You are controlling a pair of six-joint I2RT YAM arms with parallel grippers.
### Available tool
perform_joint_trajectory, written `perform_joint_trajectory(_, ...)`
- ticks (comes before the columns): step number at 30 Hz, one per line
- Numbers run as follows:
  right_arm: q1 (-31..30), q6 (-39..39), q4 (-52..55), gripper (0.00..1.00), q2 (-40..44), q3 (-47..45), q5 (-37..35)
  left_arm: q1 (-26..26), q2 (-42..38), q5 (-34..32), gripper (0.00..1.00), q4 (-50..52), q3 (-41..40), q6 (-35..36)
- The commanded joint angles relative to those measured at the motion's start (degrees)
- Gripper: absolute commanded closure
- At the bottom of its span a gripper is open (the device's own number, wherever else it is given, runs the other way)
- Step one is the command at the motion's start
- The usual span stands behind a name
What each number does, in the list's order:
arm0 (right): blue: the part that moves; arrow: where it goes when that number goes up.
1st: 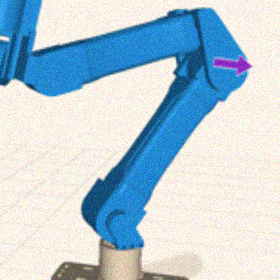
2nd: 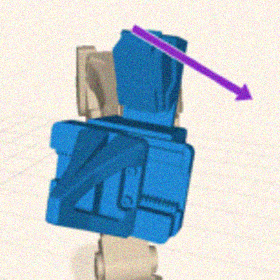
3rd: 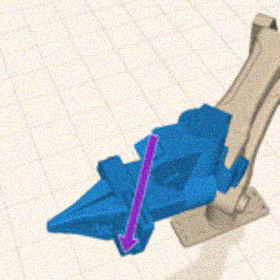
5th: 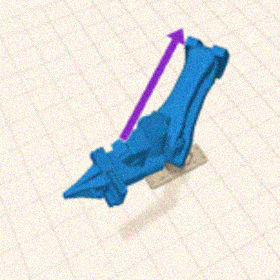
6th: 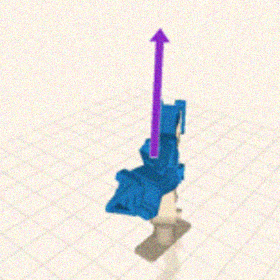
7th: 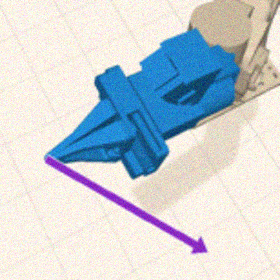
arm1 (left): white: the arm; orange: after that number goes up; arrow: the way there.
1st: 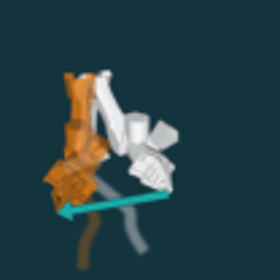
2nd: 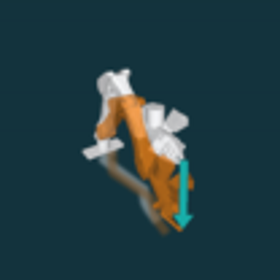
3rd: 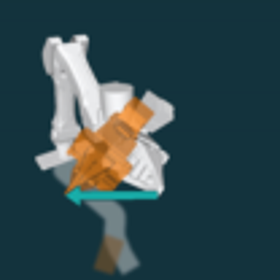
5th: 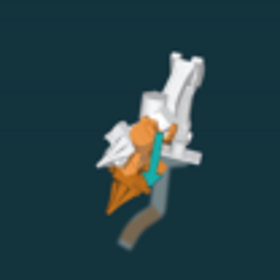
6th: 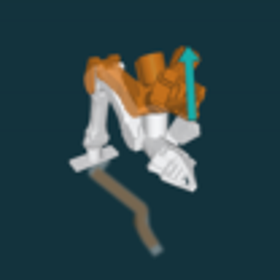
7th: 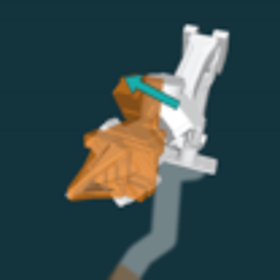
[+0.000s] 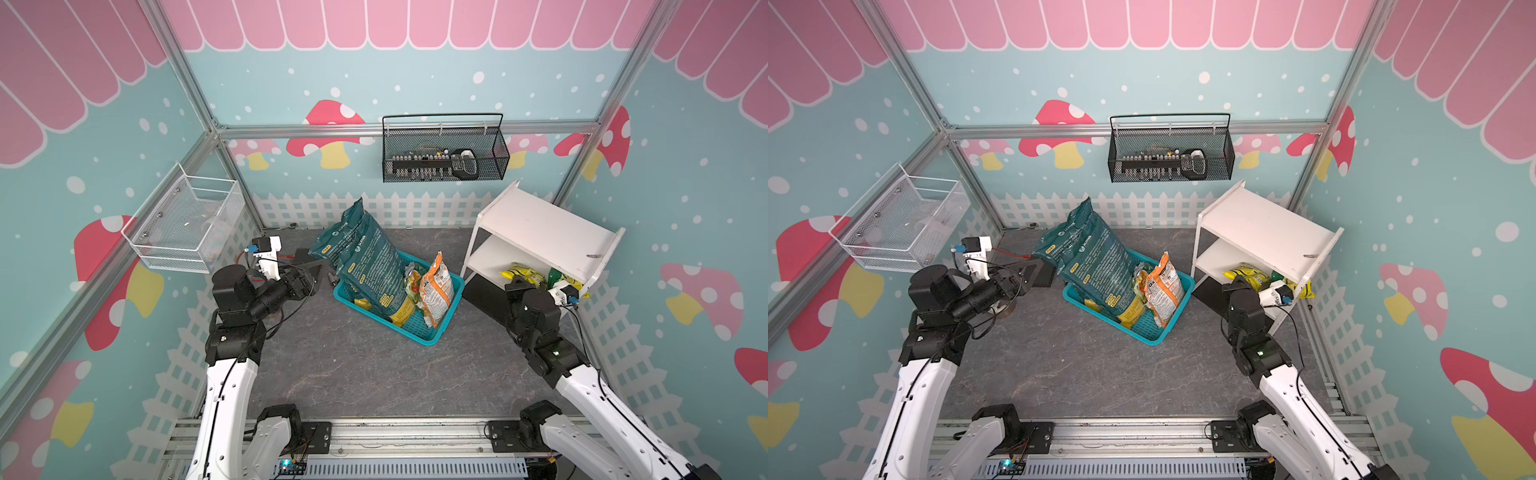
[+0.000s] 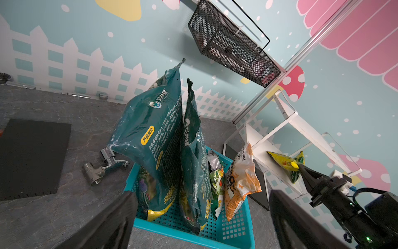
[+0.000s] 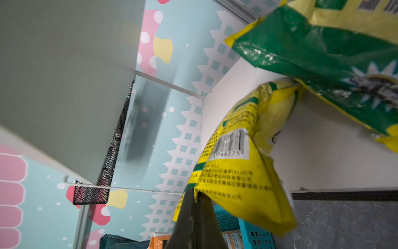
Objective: Take down the fertilizer bag from the shelf
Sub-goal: Pick up the fertilizer bag from the shelf, then place the fertilizer bag in the storage box.
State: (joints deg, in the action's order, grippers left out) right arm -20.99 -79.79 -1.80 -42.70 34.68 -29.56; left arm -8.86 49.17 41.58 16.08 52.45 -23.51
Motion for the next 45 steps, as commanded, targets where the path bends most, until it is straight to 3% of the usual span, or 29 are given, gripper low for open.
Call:
perform_joint_trajectory(1,0.2,7.5,-2.5,1.0,2.0,2.1,3.4,0.3,-0.7,-0.3,0.0,0.5,1.5,1.5)
perform_joint_trajectory(8,0.2,13.3,-0.9,1.0,1.3,6.1,8.7,0.3,-0.7,-0.4,0.01,0.4,1.5,1.5)
perform_joint_trajectory(20,0.2,21.9,1.3,1.0,-6.4,15.1,24.0,0.4,-0.7,-0.3,0.01,0.5,1.5,1.6)
perform_joint_trajectory(33,0.1,22.9,-6.9,1.0,-13.2,13.8,48.9,0.4,-0.9,-0.4,0.01,0.4,1.5,1.5)
perform_joint_trajectory(41,-1.4,18.4,-7.7,1.0,-7.1,8.5,49.4,0.3,-0.8,-0.4,0.01,0.4,1.5,1.6)
perform_joint_trajectory(45,-4.9,15.7,-7.6,1.0,-4.2,7.4,47.1,0.4,-0.8,-0.5,0.01,0.5,1.5,1.6)
